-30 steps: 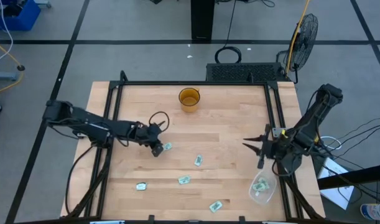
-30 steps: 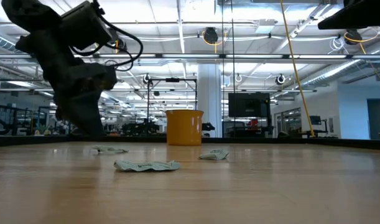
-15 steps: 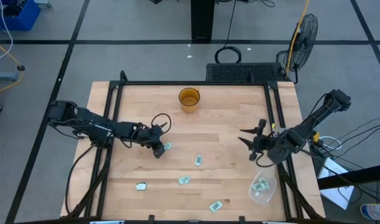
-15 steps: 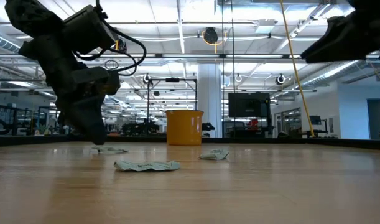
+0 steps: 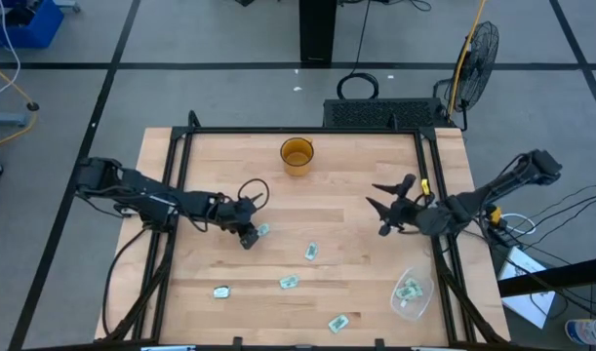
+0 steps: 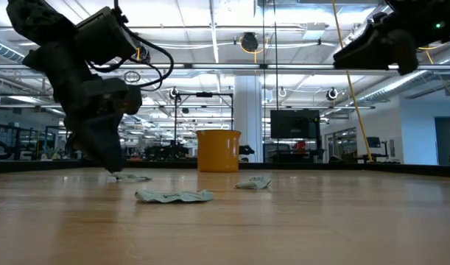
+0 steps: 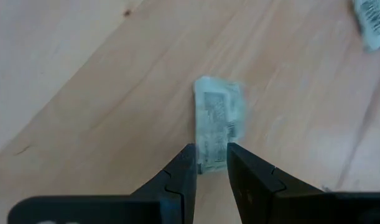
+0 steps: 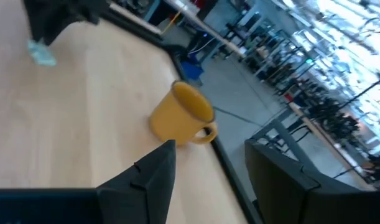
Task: Pick and place Stevia / Truvia into bins
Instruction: Put the stevia packet into the transparent bin
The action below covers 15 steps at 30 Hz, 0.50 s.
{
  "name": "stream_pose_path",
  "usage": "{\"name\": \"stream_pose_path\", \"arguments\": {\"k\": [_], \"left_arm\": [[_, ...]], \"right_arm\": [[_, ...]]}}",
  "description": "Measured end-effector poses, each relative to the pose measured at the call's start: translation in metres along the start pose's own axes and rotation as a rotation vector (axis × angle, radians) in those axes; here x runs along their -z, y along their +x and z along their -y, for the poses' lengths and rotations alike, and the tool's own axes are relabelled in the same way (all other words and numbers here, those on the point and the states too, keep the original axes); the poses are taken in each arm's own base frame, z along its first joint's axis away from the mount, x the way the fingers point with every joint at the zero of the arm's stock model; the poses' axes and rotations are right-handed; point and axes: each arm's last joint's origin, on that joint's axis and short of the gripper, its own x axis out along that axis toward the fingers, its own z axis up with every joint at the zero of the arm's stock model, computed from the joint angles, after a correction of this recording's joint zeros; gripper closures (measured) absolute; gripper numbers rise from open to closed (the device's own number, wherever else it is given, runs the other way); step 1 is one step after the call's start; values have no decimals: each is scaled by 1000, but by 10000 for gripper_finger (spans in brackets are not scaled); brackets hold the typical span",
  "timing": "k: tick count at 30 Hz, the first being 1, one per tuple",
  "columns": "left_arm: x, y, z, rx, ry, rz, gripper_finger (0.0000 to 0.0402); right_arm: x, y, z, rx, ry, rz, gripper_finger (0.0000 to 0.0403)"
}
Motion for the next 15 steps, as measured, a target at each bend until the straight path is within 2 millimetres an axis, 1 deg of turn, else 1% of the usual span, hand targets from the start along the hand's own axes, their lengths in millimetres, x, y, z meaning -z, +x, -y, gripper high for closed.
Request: {"name": "stream_pose_path", "arguments": {"k": [2,7,10,13,15], "left_arm": [[0,0,-1,-8,21,-5,309],[-4,0,-4,-20,49,12,309],[-5,0,-6,-4,40,-1,309],[-4,0,-5,38,39,-37,308],[-4,0,-4,67,42,-61,301]], "right_arm": [[-1,3,2,-18,-12,21,217],[-6,10,5,-127,-15,103,217],[-9,13,9,-127,-4,137,217],[-8,16,12,-106,8,130,217],[-7,18,13,-108,18,120,217]]}}
